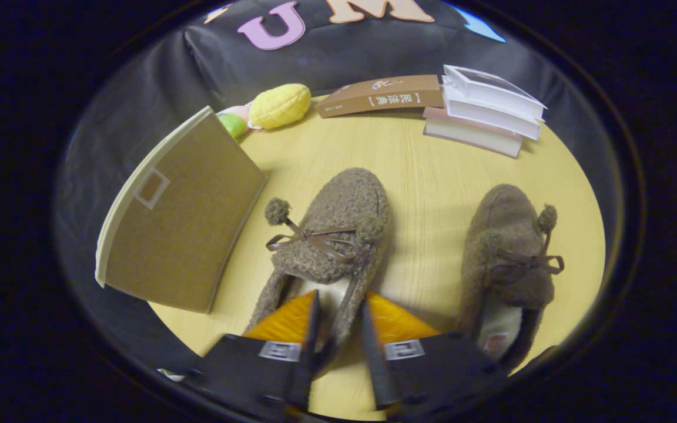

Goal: Open the storage box then place both shoes into the box .Put the left shoe in first, then the right shoe, with the right side of both shoes facing outward in a uniform manner.

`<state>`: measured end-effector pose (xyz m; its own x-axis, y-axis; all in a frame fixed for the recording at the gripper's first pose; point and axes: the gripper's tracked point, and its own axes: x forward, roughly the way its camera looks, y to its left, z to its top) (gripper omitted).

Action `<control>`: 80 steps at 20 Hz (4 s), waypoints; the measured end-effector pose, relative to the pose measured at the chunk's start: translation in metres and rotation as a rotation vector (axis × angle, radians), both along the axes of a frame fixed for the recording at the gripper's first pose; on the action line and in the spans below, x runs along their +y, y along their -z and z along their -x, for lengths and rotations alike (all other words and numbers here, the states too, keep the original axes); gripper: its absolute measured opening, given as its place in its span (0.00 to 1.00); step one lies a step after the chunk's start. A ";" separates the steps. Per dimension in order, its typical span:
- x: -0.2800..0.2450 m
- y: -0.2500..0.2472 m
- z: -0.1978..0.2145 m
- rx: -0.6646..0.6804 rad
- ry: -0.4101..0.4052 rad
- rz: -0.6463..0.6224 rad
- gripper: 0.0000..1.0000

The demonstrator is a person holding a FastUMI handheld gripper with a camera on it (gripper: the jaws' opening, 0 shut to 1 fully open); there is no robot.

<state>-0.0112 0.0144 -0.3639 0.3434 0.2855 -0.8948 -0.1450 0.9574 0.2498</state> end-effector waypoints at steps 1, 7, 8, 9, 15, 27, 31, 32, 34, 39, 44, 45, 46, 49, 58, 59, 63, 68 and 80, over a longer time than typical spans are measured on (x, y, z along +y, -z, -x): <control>0.000 0.001 0.003 0.030 0.010 -0.002 0.20; -0.003 -0.008 0.000 0.081 0.165 -0.028 0.04; -0.002 -0.011 0.001 0.089 0.183 -0.035 0.04; 0.001 -0.016 0.001 0.092 0.198 -0.045 0.04; 0.033 -0.071 -0.005 0.078 0.308 -0.151 0.04; 0.136 -0.198 -0.042 -0.092 0.288 -0.267 0.04; 0.185 -0.203 -0.047 -0.101 0.280 -0.283 0.04; 0.195 -0.200 -0.050 -0.110 0.278 -0.276 0.04; 0.215 -0.185 -0.047 -0.093 0.278 -0.253 0.04; 0.264 -0.140 -0.038 -0.013 0.259 -0.197 0.04; 0.292 -0.097 -0.029 0.049 0.249 -0.123 0.04; 0.296 -0.091 -0.029 0.062 0.243 -0.104 0.04; 0.300 -0.083 -0.027 0.080 0.236 -0.089 0.04; 0.315 -0.072 -0.028 0.090 0.218 -0.072 0.04; 0.331 -0.060 -0.016 0.108 0.074 -0.054 0.40; 0.333 -0.067 -0.016 0.092 0.058 -0.071 0.49; 0.325 -0.107 -0.022 -0.007 -0.014 -0.128 0.84; 0.280 -0.172 -0.042 -0.258 -0.089 -0.147 1.00; 0.068 -0.202 -0.062 -0.501 -0.047 0.050 1.00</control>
<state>0.0509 0.0829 -0.1624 0.7221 0.2722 -0.6360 -0.2786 0.9559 0.0929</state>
